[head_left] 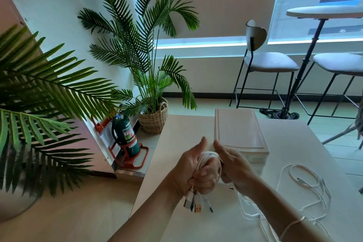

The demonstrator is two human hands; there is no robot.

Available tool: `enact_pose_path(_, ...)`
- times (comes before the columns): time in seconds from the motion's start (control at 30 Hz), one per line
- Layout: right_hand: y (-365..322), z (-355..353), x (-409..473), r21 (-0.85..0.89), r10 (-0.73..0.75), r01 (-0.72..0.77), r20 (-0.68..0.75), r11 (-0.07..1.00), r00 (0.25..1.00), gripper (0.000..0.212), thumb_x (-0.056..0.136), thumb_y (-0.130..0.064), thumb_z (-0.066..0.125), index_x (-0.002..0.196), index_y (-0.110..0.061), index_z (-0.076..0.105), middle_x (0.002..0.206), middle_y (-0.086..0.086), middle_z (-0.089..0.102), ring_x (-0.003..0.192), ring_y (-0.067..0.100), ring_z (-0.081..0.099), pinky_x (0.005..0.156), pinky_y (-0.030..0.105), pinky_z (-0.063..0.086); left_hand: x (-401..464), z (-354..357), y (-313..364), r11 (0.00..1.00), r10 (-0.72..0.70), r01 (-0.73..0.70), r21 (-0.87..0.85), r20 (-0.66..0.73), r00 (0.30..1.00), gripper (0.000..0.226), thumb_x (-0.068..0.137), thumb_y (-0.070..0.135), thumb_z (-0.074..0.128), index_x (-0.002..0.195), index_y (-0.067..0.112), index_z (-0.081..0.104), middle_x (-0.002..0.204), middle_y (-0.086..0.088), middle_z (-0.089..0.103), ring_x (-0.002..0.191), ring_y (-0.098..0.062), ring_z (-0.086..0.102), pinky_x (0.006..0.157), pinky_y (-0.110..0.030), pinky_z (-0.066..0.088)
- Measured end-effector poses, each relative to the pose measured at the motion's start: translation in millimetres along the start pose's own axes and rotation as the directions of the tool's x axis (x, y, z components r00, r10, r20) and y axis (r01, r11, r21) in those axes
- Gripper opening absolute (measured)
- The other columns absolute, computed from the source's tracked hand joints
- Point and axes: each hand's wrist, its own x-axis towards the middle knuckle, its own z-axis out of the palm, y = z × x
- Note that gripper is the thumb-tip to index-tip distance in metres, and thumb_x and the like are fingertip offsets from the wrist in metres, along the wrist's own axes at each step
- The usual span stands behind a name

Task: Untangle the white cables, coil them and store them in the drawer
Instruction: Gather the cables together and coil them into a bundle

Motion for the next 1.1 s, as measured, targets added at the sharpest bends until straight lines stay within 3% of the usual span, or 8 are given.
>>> enact_pose_path(0.17,-3.3,0.9,-10.4,0.233,-0.054,0.015,0.163,0.972,0.985,0.059,0.057,-0.062,0.07,0.068,-0.011,0.044,0.042,-0.005,0.036,0.03,0.004,0.025,0.035,0.009,0.021,-7.9,3.5,5.6,0.997,0.074,-0.074,0.008,0.054,0.996,0.055,0.093,0.053,0.036,0.05,0.019,0.047,0.038,0.003,0.03,0.027,-0.008,0.021,0.038,-0.01,0.024)
enact_pose_path(0.3,-7.0,-9.7,-7.3,0.127,0.024,-0.051,0.205,0.991,0.978,0.036,0.079,-0.038,0.049,0.058,-0.009,0.043,0.039,-0.003,0.031,0.03,0.004,0.021,0.034,0.01,0.016,-10.3,8.0,9.6,0.995,0.095,-0.095,-0.002,0.146,0.985,0.056,0.097,0.039,0.029,0.049,0.012,0.033,0.037,0.0,0.026,0.028,-0.01,0.014,0.035,-0.016,0.017)
enact_pose_path(0.5,58.4,-76.4,-6.9,-0.275,0.241,-0.209,0.089,0.939,0.966,0.032,0.098,-0.012,0.039,0.068,-0.006,0.05,0.041,-0.003,0.034,0.034,0.007,0.025,0.037,0.016,0.017,-35.8,-0.6,39.8,0.996,0.081,-0.086,0.036,0.115,0.99,0.052,0.096,0.035,0.03,0.05,0.014,0.038,0.036,-0.001,0.02,0.029,-0.01,0.015,0.034,-0.02,0.015)
enact_pose_path(0.63,79.9,-109.0,-1.5,-0.674,0.339,-0.342,-0.143,0.655,0.93,0.023,0.093,-0.016,0.052,0.07,-0.015,0.055,0.045,-0.005,0.052,0.037,0.013,0.044,0.039,0.019,0.032,-34.4,-2.0,38.4,0.991,-0.035,0.034,0.133,0.01,0.999,0.05,0.091,0.042,0.039,0.051,0.02,0.06,0.036,0.002,0.029,0.029,-0.01,0.023,0.035,-0.017,0.016)
enact_pose_path(0.7,67.1,-104.7,5.6,-0.733,0.204,-0.216,-0.108,0.645,0.973,0.018,0.089,-0.015,0.059,0.075,-0.025,0.057,0.068,-0.006,0.062,0.067,0.018,0.062,0.058,0.022,0.047,-30.1,-2.7,34.3,0.99,-0.068,0.068,0.12,0.0,0.998,0.05,0.09,0.043,0.041,0.051,0.019,0.061,0.035,0.003,0.029,0.029,-0.01,0.024,0.035,-0.016,0.015)
enact_pose_path(0.8,18.4,-73.3,2.0,-0.368,-0.075,0.103,0.091,0.924,0.993,0.028,0.075,-0.037,0.071,0.095,-0.02,0.062,0.095,-0.002,0.069,0.096,0.015,0.065,0.081,0.02,0.051,-23.4,-2.8,29.4,0.986,-0.125,0.125,0.109,-0.012,0.992,0.051,0.088,0.045,0.042,0.049,0.018,0.059,0.035,0.002,0.028,0.029,-0.01,0.023,0.035,-0.014,0.017)
enact_pose_path(0.87,-5.4,-47.9,-1.3,-0.227,-0.175,0.228,0.229,0.947,0.958,0.047,0.064,-0.046,0.078,0.097,-0.016,0.063,0.099,0.003,0.07,0.097,0.013,0.066,0.083,0.022,0.053,-20.6,-2.5,26.6,0.985,-0.145,0.146,0.09,-0.017,0.989,0.052,0.088,0.046,0.044,0.047,0.016,0.057,0.034,0.001,0.027,0.028,-0.011,0.021,0.035,-0.014,0.014)
enact_pose_path(1.1,-24.2,-18.7,0.6,-0.182,-0.377,0.414,0.208,0.892,0.903,0.014,0.068,-0.028,0.076,0.074,-0.017,0.07,0.07,0.003,0.07,0.068,0.008,0.065,0.07,0.021,0.052,-22.6,1.6,29.8,0.983,-0.169,0.167,0.075,0.008,0.986,0.054,0.09,0.047,0.04,0.049,0.017,0.058,0.035,0.002,0.028,0.028,-0.01,0.022,0.035,-0.013,0.017)
